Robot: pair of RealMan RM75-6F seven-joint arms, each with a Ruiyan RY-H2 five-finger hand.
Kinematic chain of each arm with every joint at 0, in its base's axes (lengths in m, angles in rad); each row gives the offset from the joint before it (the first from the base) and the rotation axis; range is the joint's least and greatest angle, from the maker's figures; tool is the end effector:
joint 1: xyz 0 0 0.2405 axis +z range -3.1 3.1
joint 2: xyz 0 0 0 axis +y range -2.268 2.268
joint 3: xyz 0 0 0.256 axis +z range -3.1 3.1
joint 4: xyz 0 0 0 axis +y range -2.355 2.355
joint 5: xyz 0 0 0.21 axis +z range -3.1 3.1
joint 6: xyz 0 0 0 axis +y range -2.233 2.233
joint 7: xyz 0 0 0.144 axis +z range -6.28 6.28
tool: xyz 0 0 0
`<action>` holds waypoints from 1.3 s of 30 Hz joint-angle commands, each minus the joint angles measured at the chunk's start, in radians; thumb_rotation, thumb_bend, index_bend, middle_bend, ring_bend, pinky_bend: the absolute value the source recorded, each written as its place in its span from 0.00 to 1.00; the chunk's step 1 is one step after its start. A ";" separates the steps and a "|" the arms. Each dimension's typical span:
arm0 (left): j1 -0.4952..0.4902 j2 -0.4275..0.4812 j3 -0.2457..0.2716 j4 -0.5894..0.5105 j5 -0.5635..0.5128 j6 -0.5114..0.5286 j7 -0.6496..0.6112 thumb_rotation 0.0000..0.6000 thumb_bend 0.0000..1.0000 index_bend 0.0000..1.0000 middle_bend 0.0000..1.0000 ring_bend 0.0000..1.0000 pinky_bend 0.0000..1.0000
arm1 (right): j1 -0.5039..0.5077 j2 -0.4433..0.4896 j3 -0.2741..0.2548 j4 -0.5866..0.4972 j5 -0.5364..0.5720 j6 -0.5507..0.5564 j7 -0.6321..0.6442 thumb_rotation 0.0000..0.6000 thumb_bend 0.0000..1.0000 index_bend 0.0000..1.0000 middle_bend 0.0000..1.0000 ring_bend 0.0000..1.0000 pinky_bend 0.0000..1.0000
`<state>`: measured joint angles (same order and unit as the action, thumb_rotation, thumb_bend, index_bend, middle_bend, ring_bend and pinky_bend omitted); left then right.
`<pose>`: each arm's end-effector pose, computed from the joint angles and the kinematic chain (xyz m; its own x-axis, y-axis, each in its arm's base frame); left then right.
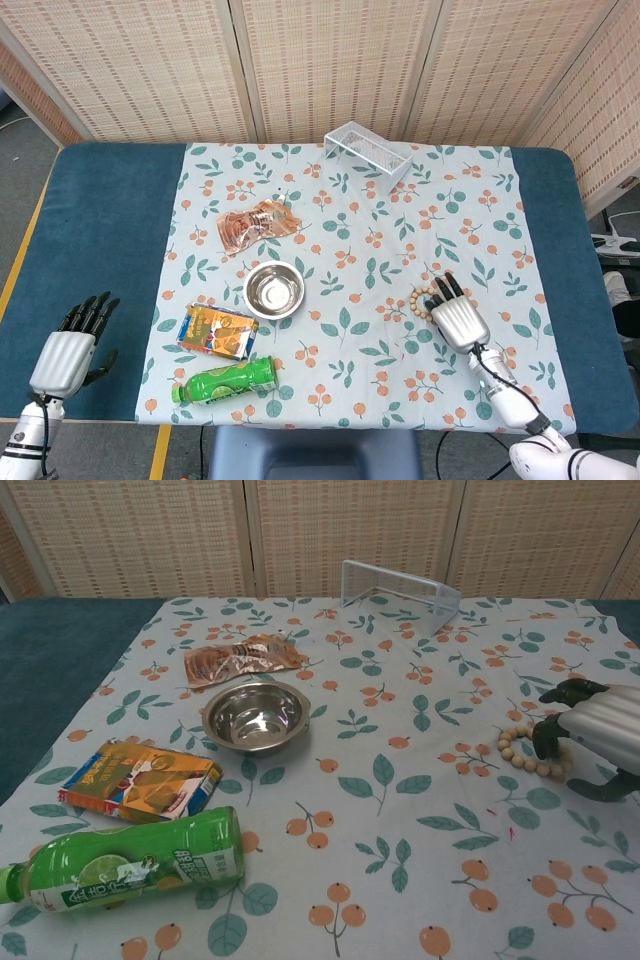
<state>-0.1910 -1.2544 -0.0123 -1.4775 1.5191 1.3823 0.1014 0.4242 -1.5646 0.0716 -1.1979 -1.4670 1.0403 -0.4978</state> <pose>-0.3102 0.2068 0.1074 0.4993 0.0863 0.8621 0.8635 -0.1315 -0.4870 -0.2812 -0.2825 -0.0064 0.8046 -0.1316 0.5791 -0.5818 -0.3703 0.7242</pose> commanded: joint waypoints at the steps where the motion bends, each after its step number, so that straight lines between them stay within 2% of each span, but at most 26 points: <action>1: -0.002 -0.001 0.001 0.000 -0.002 -0.006 0.002 1.00 0.42 0.00 0.00 0.00 0.13 | 0.008 -0.010 -0.005 0.016 0.004 -0.006 -0.004 1.00 0.28 0.44 0.40 0.10 0.00; 7: -0.008 0.005 0.004 -0.002 -0.007 -0.025 -0.026 1.00 0.42 0.00 0.00 0.00 0.13 | 0.024 -0.036 -0.016 0.063 0.017 -0.033 0.013 1.00 0.29 0.51 0.45 0.15 0.00; 10: -0.010 0.006 0.005 0.000 -0.012 -0.033 -0.028 1.00 0.42 0.00 0.00 0.00 0.13 | 0.028 -0.054 -0.015 0.096 0.022 -0.034 0.046 1.00 0.29 0.58 0.49 0.19 0.03; 14: -0.010 0.006 0.004 0.000 -0.013 -0.033 -0.024 1.00 0.42 0.00 0.00 0.00 0.13 | 0.029 -0.066 -0.016 0.120 0.011 -0.017 0.080 1.00 0.36 0.69 0.57 0.28 0.10; 17: -0.010 0.001 0.004 0.001 -0.018 -0.036 -0.014 1.00 0.42 0.00 0.00 0.00 0.13 | 0.021 -0.056 0.009 0.103 0.006 0.035 0.225 1.00 0.46 0.78 0.64 0.37 0.17; 21: -0.012 -0.004 0.004 0.004 -0.023 -0.042 -0.006 1.00 0.42 0.00 0.00 0.00 0.13 | 0.019 -0.010 0.045 0.028 0.021 0.052 0.455 1.00 0.48 0.78 0.65 0.38 0.17; 24: -0.013 -0.008 0.005 0.004 -0.024 -0.045 0.003 1.00 0.42 0.00 0.00 0.00 0.13 | 0.016 0.045 0.085 -0.083 0.060 0.036 0.671 1.00 0.49 0.78 0.65 0.38 0.17; 29: -0.012 -0.011 0.007 0.001 -0.022 -0.040 0.013 1.00 0.42 0.00 0.00 0.00 0.13 | 0.021 0.156 0.143 -0.272 0.180 -0.112 1.007 1.00 0.49 0.78 0.65 0.38 0.18; 33: -0.012 -0.011 0.008 -0.001 -0.020 -0.038 0.014 1.00 0.42 0.00 0.00 0.00 0.13 | 0.022 0.256 0.211 -0.419 0.263 -0.340 1.490 1.00 0.51 0.78 0.65 0.38 0.18; 35: -0.012 -0.010 0.009 -0.003 -0.018 -0.038 0.013 1.00 0.42 0.00 0.00 0.00 0.13 | 0.008 0.294 0.275 -0.467 0.284 -0.476 1.812 1.00 0.54 0.76 0.65 0.38 0.18; 37: -0.011 -0.010 0.010 -0.006 -0.015 -0.036 0.014 1.00 0.42 0.00 0.00 0.00 0.13 | -0.022 0.294 0.325 -0.465 0.245 -0.545 2.038 1.00 0.59 0.74 0.65 0.38 0.18; 39: -0.011 -0.008 0.011 -0.007 -0.017 -0.038 0.012 1.00 0.42 0.00 0.00 0.00 0.13 | -0.051 0.269 0.332 -0.446 0.155 -0.529 2.152 1.00 0.61 0.74 0.65 0.38 0.19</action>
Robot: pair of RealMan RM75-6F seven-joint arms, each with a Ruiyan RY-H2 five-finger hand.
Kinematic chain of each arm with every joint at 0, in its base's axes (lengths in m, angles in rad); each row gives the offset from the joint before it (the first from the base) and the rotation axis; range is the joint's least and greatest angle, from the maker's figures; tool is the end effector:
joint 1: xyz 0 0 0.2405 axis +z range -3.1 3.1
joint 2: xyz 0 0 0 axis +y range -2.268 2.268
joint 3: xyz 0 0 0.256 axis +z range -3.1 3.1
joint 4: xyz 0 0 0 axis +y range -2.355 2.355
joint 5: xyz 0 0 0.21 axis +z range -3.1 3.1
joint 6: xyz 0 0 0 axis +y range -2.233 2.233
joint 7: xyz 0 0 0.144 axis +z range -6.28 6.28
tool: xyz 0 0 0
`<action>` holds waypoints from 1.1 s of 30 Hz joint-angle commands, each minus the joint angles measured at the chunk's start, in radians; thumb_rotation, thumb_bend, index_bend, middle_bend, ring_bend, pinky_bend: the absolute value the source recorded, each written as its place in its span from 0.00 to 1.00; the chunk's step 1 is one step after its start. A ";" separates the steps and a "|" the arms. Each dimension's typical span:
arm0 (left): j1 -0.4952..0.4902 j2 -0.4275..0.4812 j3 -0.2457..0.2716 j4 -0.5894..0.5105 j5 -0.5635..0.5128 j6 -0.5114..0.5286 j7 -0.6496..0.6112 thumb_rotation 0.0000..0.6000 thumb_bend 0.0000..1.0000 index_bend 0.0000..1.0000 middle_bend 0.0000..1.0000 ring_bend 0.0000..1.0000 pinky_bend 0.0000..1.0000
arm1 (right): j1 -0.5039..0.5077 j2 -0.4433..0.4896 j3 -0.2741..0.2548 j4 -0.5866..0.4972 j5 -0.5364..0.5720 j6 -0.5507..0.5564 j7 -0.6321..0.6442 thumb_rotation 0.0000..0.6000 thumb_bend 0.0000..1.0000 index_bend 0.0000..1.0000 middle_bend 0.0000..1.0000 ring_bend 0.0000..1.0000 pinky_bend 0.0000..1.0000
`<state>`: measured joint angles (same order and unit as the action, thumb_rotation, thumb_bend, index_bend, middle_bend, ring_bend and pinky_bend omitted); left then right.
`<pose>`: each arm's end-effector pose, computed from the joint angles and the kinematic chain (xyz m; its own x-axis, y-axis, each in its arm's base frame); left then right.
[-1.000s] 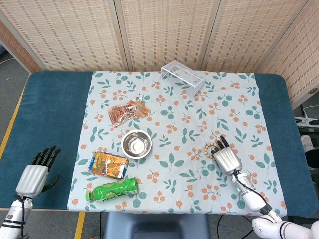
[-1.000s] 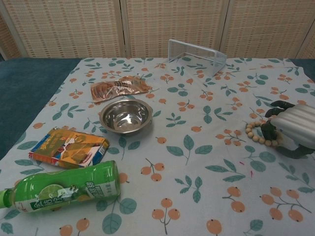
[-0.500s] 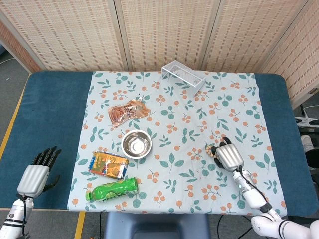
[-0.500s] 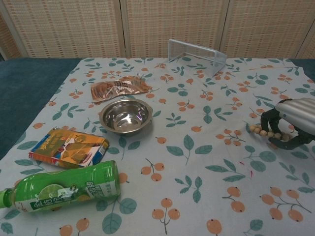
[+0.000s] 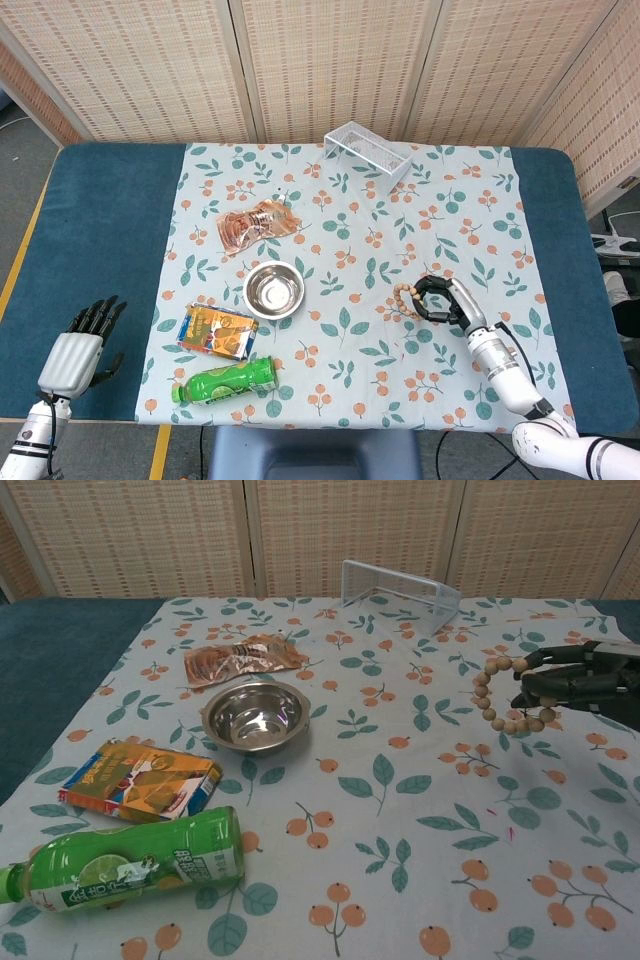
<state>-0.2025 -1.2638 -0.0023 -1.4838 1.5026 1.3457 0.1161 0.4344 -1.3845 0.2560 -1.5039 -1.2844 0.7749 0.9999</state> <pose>-0.3104 0.2073 0.0983 0.5007 0.1288 0.8560 0.8640 -0.1342 -0.4853 -0.2461 -0.3038 0.0261 -0.7082 -0.3477 0.6145 -0.7046 0.2934 -0.6460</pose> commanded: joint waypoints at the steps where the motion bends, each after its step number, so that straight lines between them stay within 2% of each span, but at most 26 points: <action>1: 0.000 0.001 0.001 0.000 -0.001 -0.001 -0.003 1.00 0.42 0.00 0.00 0.00 0.13 | -0.071 0.080 0.144 -0.135 -0.071 -0.250 0.702 1.00 0.61 0.74 0.65 0.38 0.19; 5: 0.000 0.004 0.000 -0.001 -0.002 -0.002 -0.008 1.00 0.42 0.00 0.00 0.00 0.13 | -0.077 0.059 0.083 -0.093 -0.263 -0.168 0.907 1.00 0.61 0.71 0.65 0.38 0.19; 9: -0.005 0.010 0.009 -0.001 0.013 -0.011 -0.030 1.00 0.42 0.00 0.00 0.00 0.13 | -0.025 0.032 -0.020 -0.006 -0.415 -0.065 1.106 1.00 0.61 0.63 0.65 0.38 0.21; 14: -0.004 0.011 0.009 -0.001 0.013 -0.008 -0.032 1.00 0.42 0.00 0.00 0.00 0.13 | 0.031 0.005 -0.130 0.110 -0.536 0.104 1.291 0.85 0.61 0.50 0.60 0.34 0.21; 22: -0.005 0.011 0.006 -0.001 0.004 -0.011 -0.028 1.00 0.42 0.00 0.00 0.00 0.13 | 0.092 -0.055 -0.265 0.301 -0.618 0.354 1.495 0.65 0.61 0.41 0.54 0.31 0.21; 25: -0.005 0.010 0.005 -0.001 0.002 -0.011 -0.026 1.00 0.42 0.00 0.00 0.00 0.13 | 0.102 -0.075 -0.307 0.355 -0.623 0.399 1.500 0.60 0.58 0.38 0.53 0.30 0.21; 28: -0.005 0.010 0.005 -0.003 0.001 -0.013 -0.024 1.00 0.42 0.00 0.00 0.00 0.13 | 0.116 -0.087 -0.337 0.386 -0.617 0.403 1.438 0.52 0.47 0.35 0.50 0.28 0.21; 30: -0.005 0.010 0.006 -0.004 0.002 -0.013 -0.023 1.00 0.42 0.00 0.00 0.00 0.13 | 0.120 -0.094 -0.348 0.384 -0.596 0.393 1.377 0.45 0.42 0.33 0.49 0.28 0.21; 33: -0.004 0.010 0.006 -0.003 0.002 -0.010 -0.023 1.00 0.42 0.00 0.00 0.00 0.13 | 0.133 -0.092 -0.370 0.372 -0.580 0.394 1.360 0.38 0.39 0.33 0.49 0.28 0.21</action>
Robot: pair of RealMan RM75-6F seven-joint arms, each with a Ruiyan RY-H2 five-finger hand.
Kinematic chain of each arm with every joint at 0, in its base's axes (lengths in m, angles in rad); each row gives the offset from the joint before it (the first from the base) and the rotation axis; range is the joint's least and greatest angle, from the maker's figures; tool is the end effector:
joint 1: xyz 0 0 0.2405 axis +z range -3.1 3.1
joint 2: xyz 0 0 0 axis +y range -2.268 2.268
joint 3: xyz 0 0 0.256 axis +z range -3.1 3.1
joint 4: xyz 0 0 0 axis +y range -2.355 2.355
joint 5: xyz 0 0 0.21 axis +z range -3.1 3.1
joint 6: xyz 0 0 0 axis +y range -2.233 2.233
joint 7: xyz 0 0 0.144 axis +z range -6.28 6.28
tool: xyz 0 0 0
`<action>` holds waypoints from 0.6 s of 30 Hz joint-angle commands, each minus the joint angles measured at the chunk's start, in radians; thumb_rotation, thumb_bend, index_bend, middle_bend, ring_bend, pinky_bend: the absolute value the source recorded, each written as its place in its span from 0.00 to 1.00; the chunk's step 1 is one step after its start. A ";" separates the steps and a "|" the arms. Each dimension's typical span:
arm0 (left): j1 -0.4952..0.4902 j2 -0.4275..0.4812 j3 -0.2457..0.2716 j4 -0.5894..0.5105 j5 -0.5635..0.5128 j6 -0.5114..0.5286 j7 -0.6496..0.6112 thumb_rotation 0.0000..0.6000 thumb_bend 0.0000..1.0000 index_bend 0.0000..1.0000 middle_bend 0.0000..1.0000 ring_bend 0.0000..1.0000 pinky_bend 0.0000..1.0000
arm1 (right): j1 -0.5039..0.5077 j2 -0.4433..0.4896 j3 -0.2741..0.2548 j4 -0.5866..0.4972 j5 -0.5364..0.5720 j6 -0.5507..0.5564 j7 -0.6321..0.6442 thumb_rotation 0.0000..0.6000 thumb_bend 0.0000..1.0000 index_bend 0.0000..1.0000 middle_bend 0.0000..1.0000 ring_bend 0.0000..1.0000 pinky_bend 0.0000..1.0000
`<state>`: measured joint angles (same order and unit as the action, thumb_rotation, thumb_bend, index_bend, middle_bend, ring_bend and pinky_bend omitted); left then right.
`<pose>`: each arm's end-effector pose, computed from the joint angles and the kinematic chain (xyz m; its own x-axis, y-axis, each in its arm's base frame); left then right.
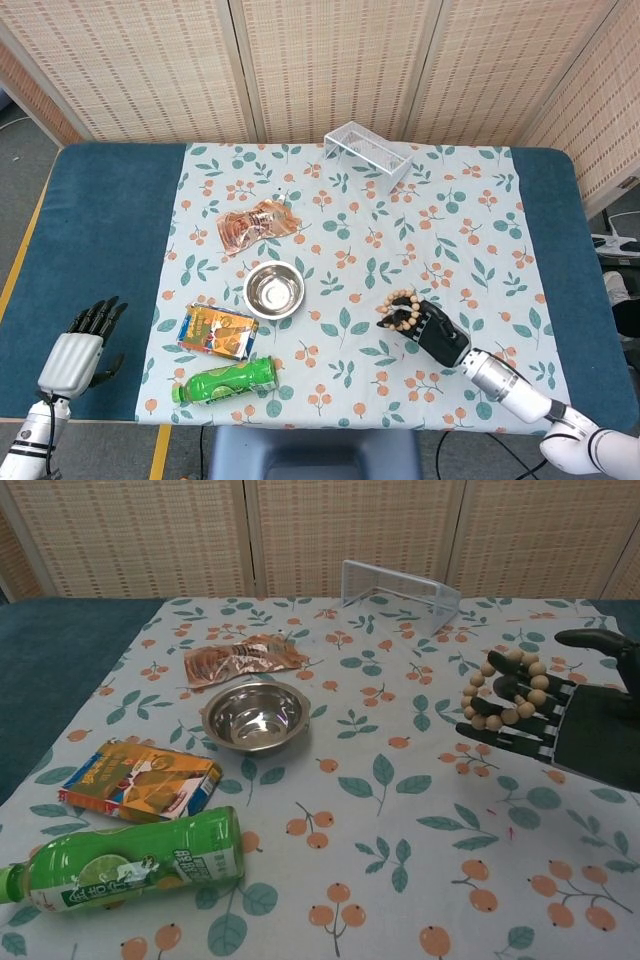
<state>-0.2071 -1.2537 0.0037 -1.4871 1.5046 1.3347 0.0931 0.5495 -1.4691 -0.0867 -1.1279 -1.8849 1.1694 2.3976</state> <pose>-0.3110 0.2072 0.0991 0.4888 0.1447 0.8603 0.8709 -0.1385 -0.4715 -0.2519 -0.2753 0.0076 -0.8801 -0.4338 -0.1930 -0.1074 0.5778 -0.8090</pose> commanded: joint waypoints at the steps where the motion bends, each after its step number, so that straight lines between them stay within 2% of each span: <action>1: 0.001 0.000 0.000 -0.001 0.000 0.001 0.000 1.00 0.42 0.00 0.00 0.00 0.13 | 0.021 -0.007 -0.033 -0.006 0.024 0.001 -0.043 0.37 0.39 0.33 0.49 0.28 0.21; 8: 0.000 0.000 0.001 -0.001 0.000 -0.001 0.003 1.00 0.42 0.00 0.00 0.00 0.13 | 0.054 -0.017 -0.091 0.010 0.006 0.039 -0.070 0.36 0.40 0.42 0.49 0.29 0.21; 12: 0.000 0.001 0.001 -0.003 0.000 0.001 0.004 1.00 0.42 0.00 0.00 0.00 0.13 | 0.062 -0.033 -0.112 0.020 0.012 0.061 -0.092 0.36 0.52 0.47 0.49 0.29 0.21; 18: 0.000 0.001 0.002 -0.003 0.001 -0.001 0.002 1.00 0.42 0.00 0.00 0.00 0.13 | 0.069 -0.042 -0.137 0.026 0.025 0.084 -0.102 0.35 0.58 0.50 0.49 0.29 0.21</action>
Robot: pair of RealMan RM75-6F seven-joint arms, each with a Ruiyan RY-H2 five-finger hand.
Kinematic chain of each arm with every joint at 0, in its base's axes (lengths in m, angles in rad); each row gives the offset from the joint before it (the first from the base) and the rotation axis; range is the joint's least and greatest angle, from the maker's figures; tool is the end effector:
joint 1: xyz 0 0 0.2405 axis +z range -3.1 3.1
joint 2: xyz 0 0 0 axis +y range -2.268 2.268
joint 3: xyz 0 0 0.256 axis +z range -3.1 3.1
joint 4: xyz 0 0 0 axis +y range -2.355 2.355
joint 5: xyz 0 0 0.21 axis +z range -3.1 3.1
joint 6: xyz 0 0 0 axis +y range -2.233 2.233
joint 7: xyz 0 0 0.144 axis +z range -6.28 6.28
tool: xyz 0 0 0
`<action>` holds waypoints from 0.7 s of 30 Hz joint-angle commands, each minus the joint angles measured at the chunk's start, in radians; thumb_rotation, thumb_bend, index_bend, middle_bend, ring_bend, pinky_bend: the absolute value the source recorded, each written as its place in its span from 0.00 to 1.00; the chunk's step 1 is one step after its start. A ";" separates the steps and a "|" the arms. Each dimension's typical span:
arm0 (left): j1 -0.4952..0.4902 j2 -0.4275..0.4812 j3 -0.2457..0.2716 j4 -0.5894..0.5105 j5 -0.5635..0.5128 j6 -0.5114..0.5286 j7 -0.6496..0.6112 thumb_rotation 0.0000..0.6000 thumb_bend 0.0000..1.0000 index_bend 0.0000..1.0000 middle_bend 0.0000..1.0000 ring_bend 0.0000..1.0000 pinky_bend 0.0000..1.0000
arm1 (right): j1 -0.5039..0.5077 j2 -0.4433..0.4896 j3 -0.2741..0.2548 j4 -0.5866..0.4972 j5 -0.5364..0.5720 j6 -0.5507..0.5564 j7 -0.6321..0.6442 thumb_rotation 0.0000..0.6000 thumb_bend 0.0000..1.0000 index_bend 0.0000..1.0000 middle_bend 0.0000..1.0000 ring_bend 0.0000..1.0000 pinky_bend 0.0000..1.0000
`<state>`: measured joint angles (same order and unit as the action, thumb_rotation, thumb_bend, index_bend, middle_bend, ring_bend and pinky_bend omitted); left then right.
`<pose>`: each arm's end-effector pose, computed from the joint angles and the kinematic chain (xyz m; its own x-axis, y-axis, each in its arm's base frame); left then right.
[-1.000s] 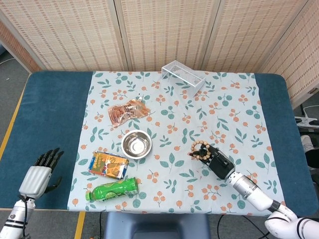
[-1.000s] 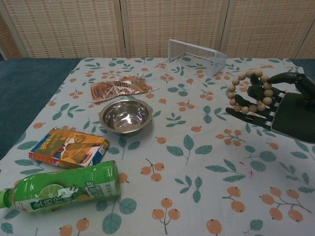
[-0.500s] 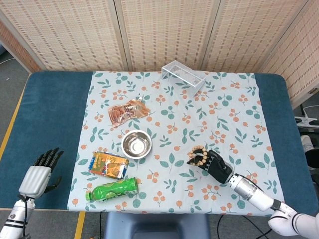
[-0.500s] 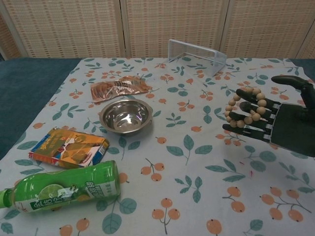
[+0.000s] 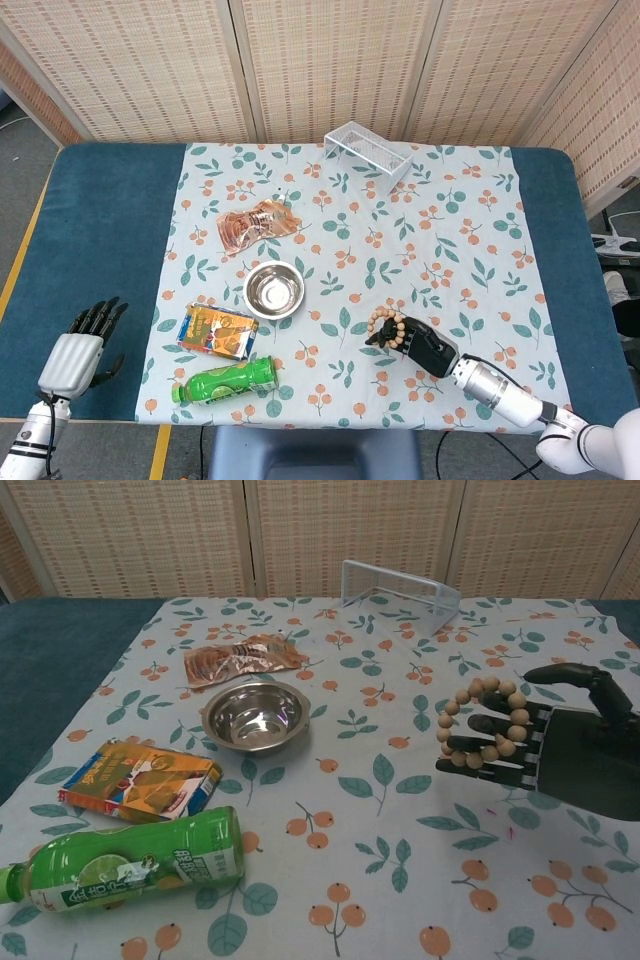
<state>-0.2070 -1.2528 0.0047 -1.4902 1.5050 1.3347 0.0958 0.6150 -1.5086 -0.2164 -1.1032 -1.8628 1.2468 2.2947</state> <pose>-0.3106 0.2068 0.0989 0.4895 0.1456 0.8598 0.8705 -0.1396 -0.4720 -0.2445 -0.2644 -0.0065 -0.8258 -0.5446 -0.1466 -0.2352 0.5687 -0.7882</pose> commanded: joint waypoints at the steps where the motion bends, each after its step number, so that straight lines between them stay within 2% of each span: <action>1: -0.001 0.000 0.001 0.000 0.001 -0.002 -0.001 1.00 0.42 0.00 0.00 0.00 0.13 | 0.006 -0.003 -0.012 0.003 0.004 0.012 0.004 0.35 0.60 0.50 0.50 0.29 0.21; 6: 0.001 0.002 0.002 -0.004 0.005 0.003 -0.002 1.00 0.42 0.00 0.00 0.00 0.13 | 0.023 0.005 -0.021 -0.006 0.019 0.014 0.002 0.35 0.66 0.52 0.50 0.29 0.21; 12: 0.001 0.002 0.002 -0.006 0.006 0.005 0.000 1.00 0.42 0.00 0.00 0.00 0.13 | 0.030 0.011 -0.034 -0.017 0.039 0.019 -0.006 0.39 0.78 0.53 0.51 0.29 0.21; 16: 0.001 0.002 0.003 -0.005 0.007 0.005 0.001 1.00 0.42 0.00 0.00 0.00 0.13 | 0.028 0.015 -0.040 -0.016 0.051 0.027 -0.001 0.51 0.88 0.54 0.52 0.29 0.22; 19: 0.002 0.001 0.004 -0.007 0.008 0.007 0.004 1.00 0.42 0.00 0.00 0.00 0.13 | 0.030 0.020 -0.044 -0.012 0.057 0.028 -0.003 0.66 0.99 0.55 0.52 0.29 0.23; 21: 0.002 0.001 0.004 -0.007 0.008 0.006 0.006 1.00 0.42 0.00 0.00 0.00 0.13 | 0.033 0.024 -0.049 -0.014 0.059 0.024 -0.011 0.78 1.00 0.54 0.52 0.29 0.23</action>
<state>-0.2049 -1.2521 0.0085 -1.4972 1.5128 1.3411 0.1019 0.6462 -1.4869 -0.2629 -1.1164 -1.8048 1.2731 2.2861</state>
